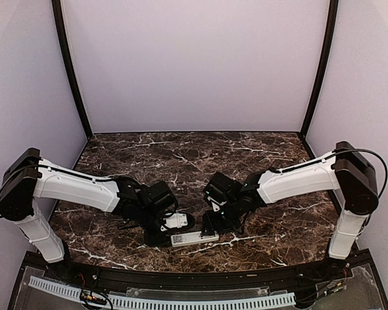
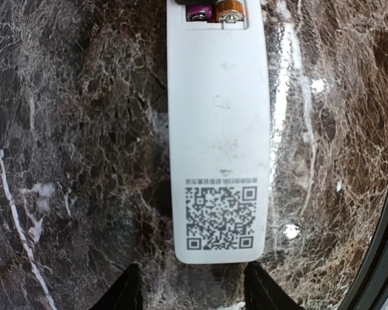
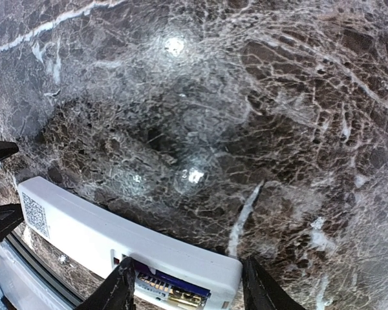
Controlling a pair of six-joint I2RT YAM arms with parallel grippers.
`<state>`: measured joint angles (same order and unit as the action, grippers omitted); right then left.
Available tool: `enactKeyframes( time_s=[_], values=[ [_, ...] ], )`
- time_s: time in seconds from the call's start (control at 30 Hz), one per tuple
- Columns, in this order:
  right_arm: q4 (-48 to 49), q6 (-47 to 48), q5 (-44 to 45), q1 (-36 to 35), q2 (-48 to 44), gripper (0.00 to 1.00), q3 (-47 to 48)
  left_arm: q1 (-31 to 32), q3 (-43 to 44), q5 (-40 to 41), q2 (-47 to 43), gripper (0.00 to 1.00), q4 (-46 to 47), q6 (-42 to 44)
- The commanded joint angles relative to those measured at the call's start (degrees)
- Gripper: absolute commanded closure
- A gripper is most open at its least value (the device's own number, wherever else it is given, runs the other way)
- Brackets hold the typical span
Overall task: Load the batteries into the remote control
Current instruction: Load the battery into the battery compartment.
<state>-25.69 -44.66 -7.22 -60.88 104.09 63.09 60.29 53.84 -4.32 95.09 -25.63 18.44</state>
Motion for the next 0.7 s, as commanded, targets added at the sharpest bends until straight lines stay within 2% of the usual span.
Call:
enactKeyframes(
  time_s=[0.0, 0.13, 0.37, 0.53, 0.6, 0.67],
  values=[
    [-3.5, 0.5, 2.2, -1.5, 2.8, 0.47, -2.1, 0.3, -0.6, 0.3, 0.6, 0.47, -2.0, 0.6],
    [-3.9, 0.5, 2.4, -2.1, 2.9, 0.47, -2.6, 0.3, -0.5, 0.2, 0.6, 0.48, -2.1, 0.6],
    [-8.0, 7.6, 3.0, -0.8, -2.2, 0.37, 4.7, 0.3, -0.6, -0.9, -0.9, 0.48, -1.2, 0.7],
    [-9.7, 10.1, 1.1, 0.9, -5.2, 0.32, 6.2, 0.3, -0.7, -1.0, -1.8, 0.48, -1.3, 0.6],
    [-10.3, 11.0, 0.8, 1.0, -6.3, 0.32, 6.8, 0.3, -0.7, -1.2, -2.2, 0.48, -1.5, 0.1],
    [-8.9, 11.3, -1.5, 1.0, -7.1, 0.40, 6.4, 0.3, -0.4, -1.1, -3.0, 0.48, -1.5, -1.0]
  ],
)
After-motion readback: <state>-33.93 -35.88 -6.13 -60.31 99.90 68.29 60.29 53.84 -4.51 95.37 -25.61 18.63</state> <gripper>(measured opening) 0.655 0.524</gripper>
